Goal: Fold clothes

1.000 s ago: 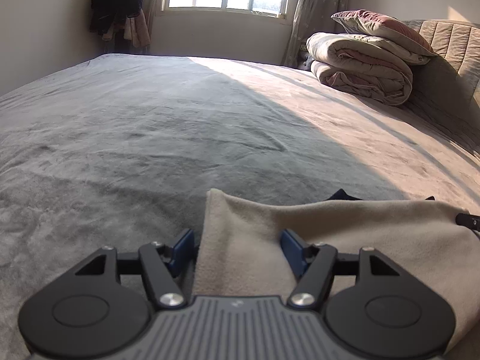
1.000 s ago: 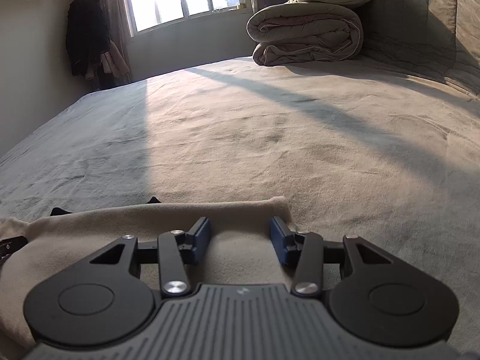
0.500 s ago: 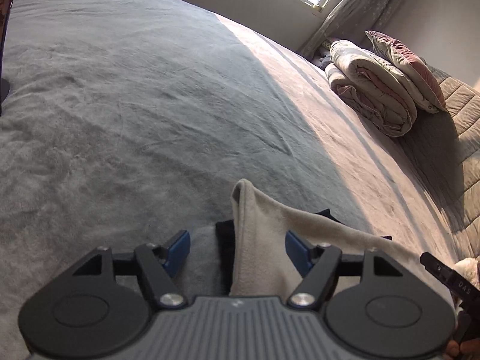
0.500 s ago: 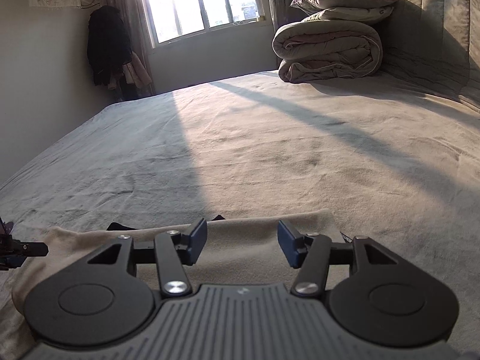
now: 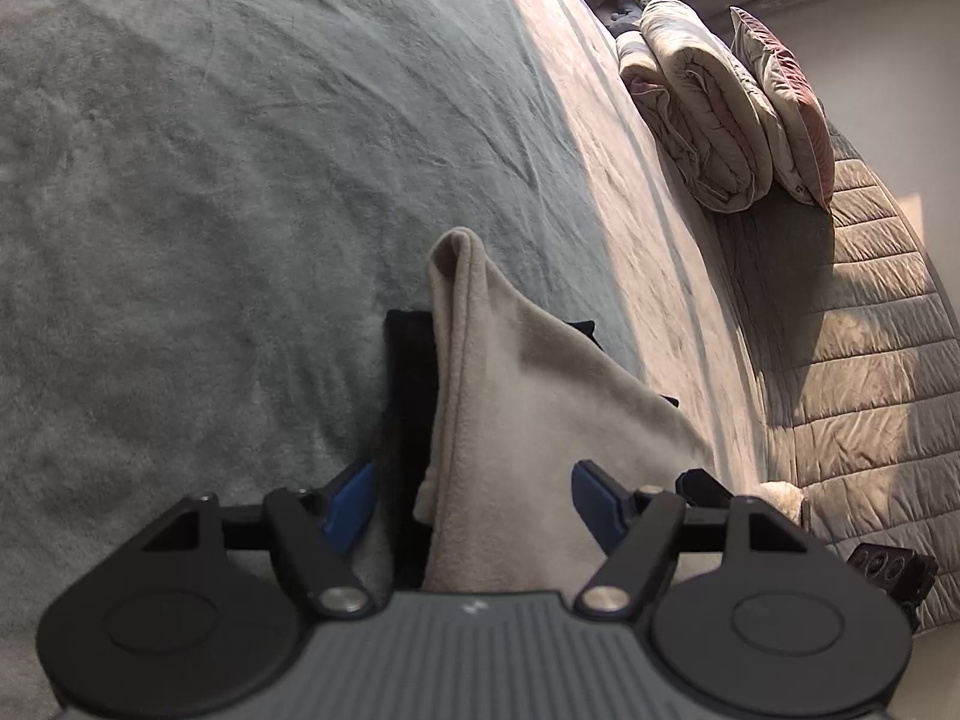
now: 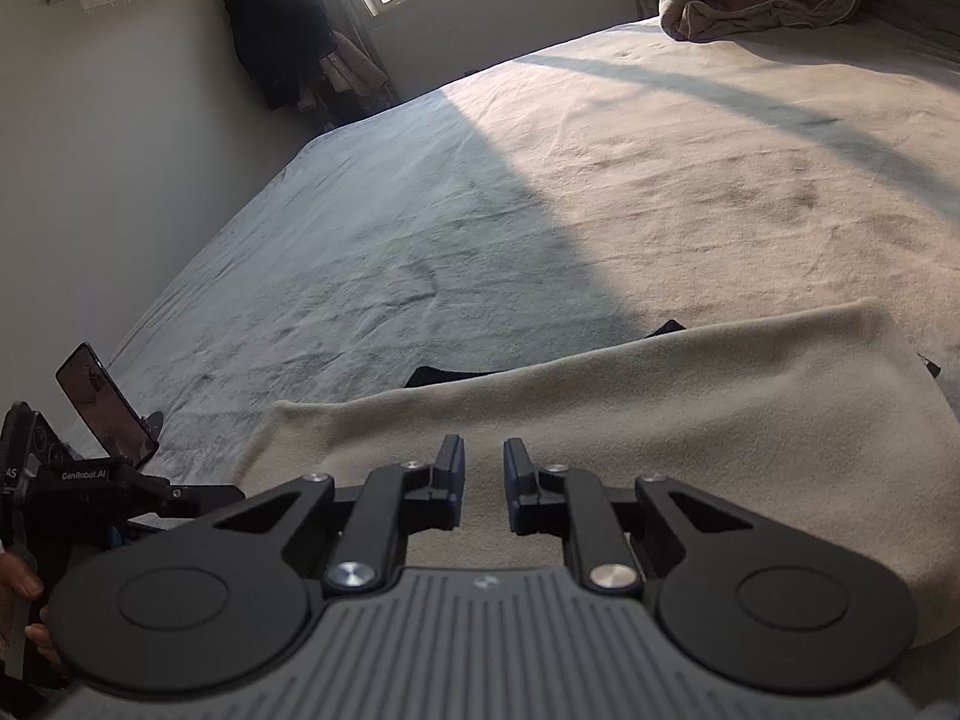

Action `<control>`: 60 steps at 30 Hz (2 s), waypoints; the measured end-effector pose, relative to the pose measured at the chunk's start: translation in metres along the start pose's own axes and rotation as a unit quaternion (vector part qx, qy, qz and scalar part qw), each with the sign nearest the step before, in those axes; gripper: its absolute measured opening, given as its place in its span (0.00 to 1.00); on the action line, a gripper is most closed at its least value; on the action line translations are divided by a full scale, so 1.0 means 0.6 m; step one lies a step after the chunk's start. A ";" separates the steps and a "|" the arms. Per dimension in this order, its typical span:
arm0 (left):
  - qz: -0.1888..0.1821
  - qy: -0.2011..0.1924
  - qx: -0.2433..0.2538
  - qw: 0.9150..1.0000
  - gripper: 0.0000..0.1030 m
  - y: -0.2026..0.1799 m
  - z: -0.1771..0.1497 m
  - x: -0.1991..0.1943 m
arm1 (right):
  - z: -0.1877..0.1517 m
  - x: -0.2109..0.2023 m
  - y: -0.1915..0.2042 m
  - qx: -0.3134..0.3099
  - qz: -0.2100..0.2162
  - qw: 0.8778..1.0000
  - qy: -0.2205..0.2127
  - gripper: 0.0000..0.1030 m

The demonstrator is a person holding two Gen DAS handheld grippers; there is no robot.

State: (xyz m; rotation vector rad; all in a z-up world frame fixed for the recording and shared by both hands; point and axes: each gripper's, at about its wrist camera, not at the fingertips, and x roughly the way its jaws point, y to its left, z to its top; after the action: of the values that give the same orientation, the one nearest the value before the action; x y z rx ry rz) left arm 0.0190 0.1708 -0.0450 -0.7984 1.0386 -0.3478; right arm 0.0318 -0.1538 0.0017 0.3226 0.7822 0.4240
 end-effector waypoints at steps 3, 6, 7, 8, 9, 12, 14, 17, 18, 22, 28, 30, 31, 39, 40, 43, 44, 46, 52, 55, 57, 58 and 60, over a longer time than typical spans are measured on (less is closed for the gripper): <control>-0.003 0.000 0.004 1.000 0.70 -0.008 -0.003 0.011 | 0.001 0.013 0.009 -0.001 -0.006 1.000 0.012 0.14; 0.026 -0.008 0.015 1.000 0.35 -0.015 -0.010 0.009 | 0.011 0.017 0.011 -0.001 -0.006 1.000 0.010 0.14; 0.027 -0.008 0.018 0.999 0.35 -0.017 -0.011 0.010 | 0.015 0.018 0.011 -0.001 -0.006 1.000 0.008 0.14; 0.027 -0.009 0.020 0.999 0.34 -0.017 -0.011 0.010 | 0.020 0.020 0.010 -0.001 -0.006 1.000 0.007 0.14; 0.025 -0.009 0.018 1.000 0.33 -0.015 -0.009 0.010 | 0.024 0.022 0.010 -0.002 -0.006 1.000 0.005 0.14; 0.014 -0.009 0.003 1.000 0.31 -0.007 -0.007 0.007 | 0.033 0.032 0.011 0.001 -0.008 1.000 0.009 0.13; 0.008 -0.011 -0.006 1.000 0.29 -0.003 -0.008 0.007 | 0.038 0.044 0.012 -0.003 -0.016 1.000 0.014 0.12; 0.009 -0.012 -0.002 1.000 0.29 -0.003 -0.010 0.005 | 0.049 0.061 0.015 -0.013 -0.028 0.999 0.021 0.12; 0.009 -0.011 -0.002 1.000 0.29 -0.004 -0.009 0.005 | 0.053 0.066 0.016 -0.018 -0.032 0.999 0.022 0.11; 0.008 -0.007 0.004 1.000 0.31 -0.004 -0.007 0.005 | 0.048 0.110 0.000 -0.024 -0.069 0.994 0.077 0.06; 0.001 -0.006 0.030 1.000 0.45 -0.017 -0.009 0.007 | 0.037 0.118 -0.021 -0.006 -0.060 0.995 0.073 0.00; 0.012 -0.008 0.047 0.999 0.43 -0.027 -0.013 0.008 | 0.034 0.113 -0.020 -0.011 -0.059 0.996 0.065 0.00; 0.020 -0.009 0.056 0.998 0.40 -0.033 -0.015 0.008 | 0.033 0.110 -0.020 -0.012 -0.057 0.997 0.060 0.00; 0.023 -0.024 0.067 0.997 0.28 -0.050 -0.023 -0.015 | 0.047 0.056 -0.021 0.020 -0.021 0.998 0.061 0.18; 0.019 -0.027 0.068 0.997 0.28 -0.054 -0.023 -0.019 | 0.046 0.049 -0.024 0.030 -0.014 0.997 0.065 0.18; 0.005 -0.033 0.070 0.997 0.28 -0.071 -0.024 -0.028 | 0.041 0.037 -0.035 0.066 0.012 0.994 0.086 0.18; 0.003 -0.035 0.073 0.997 0.28 -0.077 -0.024 -0.030 | 0.038 0.035 -0.036 0.069 0.012 0.993 0.097 0.18; -0.003 -0.038 0.078 0.996 0.28 -0.088 -0.026 -0.035 | 0.033 0.035 -0.034 0.064 -0.001 0.991 0.121 0.18; -0.008 -0.041 0.081 0.996 0.27 -0.114 -0.028 -0.044 | 0.024 0.013 -0.030 0.052 0.014 0.988 0.146 0.18; -0.012 -0.041 0.076 0.996 0.27 -0.125 -0.028 -0.045 | 0.010 0.023 -0.033 0.044 0.019 0.985 0.166 0.18; -0.013 -0.043 0.085 0.995 0.26 -0.142 -0.029 -0.044 | -0.007 0.042 -0.034 0.026 0.012 0.986 0.167 0.03; -0.014 -0.045 0.086 0.995 0.26 -0.150 -0.030 -0.042 | -0.010 0.047 -0.033 0.019 0.011 0.986 0.165 0.03; -0.021 -0.049 0.087 0.995 0.26 -0.166 -0.031 -0.038 | -0.003 0.039 -0.040 0.036 0.030 0.985 0.163 0.15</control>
State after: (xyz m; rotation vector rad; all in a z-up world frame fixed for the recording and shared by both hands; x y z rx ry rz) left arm 0.0021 0.1092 0.0370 -0.6758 0.8877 -0.4253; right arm 0.0512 -0.1629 -0.0241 0.3501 1.1116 0.5141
